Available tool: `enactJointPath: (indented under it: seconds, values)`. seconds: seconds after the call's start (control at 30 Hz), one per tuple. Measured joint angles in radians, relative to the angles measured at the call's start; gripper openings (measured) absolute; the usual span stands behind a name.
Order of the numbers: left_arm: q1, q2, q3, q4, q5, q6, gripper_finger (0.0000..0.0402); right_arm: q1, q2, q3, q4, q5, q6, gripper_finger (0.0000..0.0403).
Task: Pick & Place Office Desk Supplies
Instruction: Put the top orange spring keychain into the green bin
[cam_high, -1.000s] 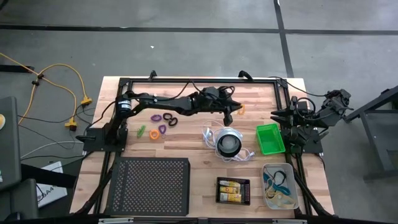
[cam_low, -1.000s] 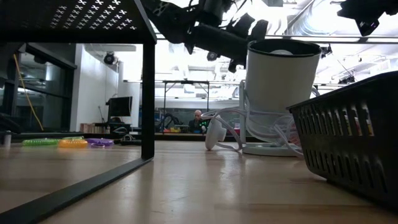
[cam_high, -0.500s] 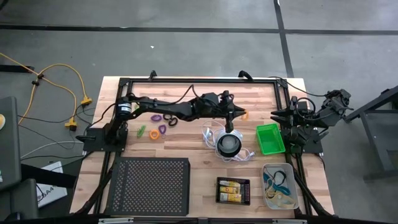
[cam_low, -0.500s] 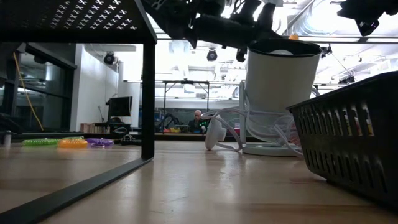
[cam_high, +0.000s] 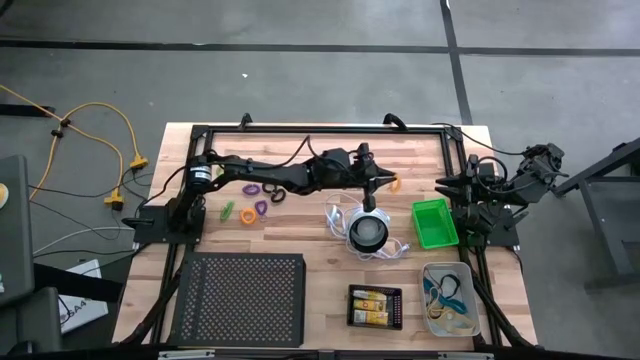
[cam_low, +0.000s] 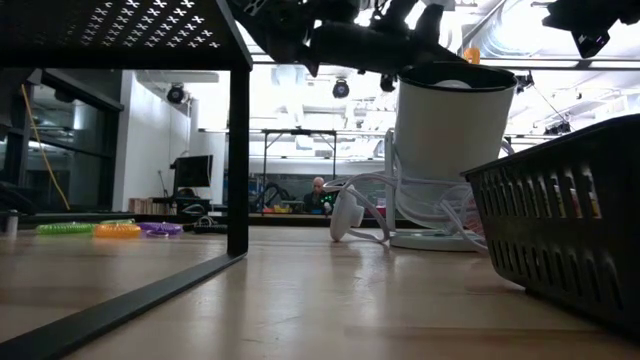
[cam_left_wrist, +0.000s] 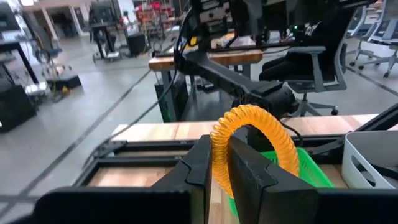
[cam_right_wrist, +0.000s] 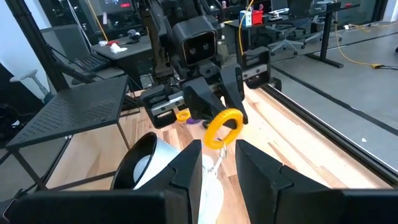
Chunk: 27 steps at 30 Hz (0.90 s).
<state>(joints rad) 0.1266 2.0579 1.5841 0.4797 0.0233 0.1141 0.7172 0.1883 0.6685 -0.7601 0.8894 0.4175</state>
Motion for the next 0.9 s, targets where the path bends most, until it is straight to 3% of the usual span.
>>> enactJointPath:
  seconds: [0.2,0.53,0.77,0.9]
  values:
    - [0.000,0.000,0.000,0.071,0.001,0.052,0.0035,0.000,0.000,0.000,0.003,0.040,-0.081,0.0085]
    - [0.002,0.000,0.000,0.101,-0.021,0.055,0.0035,0.000,0.026,-0.004,0.057,0.004,-0.178,0.0085]
    - [0.002,0.000,0.000,0.101,-0.025,0.055,0.0035,0.000,0.119,-0.093,0.361,0.023,-0.388,0.0108]
    - [0.002,0.000,0.000,0.102,-0.025,0.059,0.0035,0.000,0.179,-0.099,0.383,0.114,-0.392,0.0141]
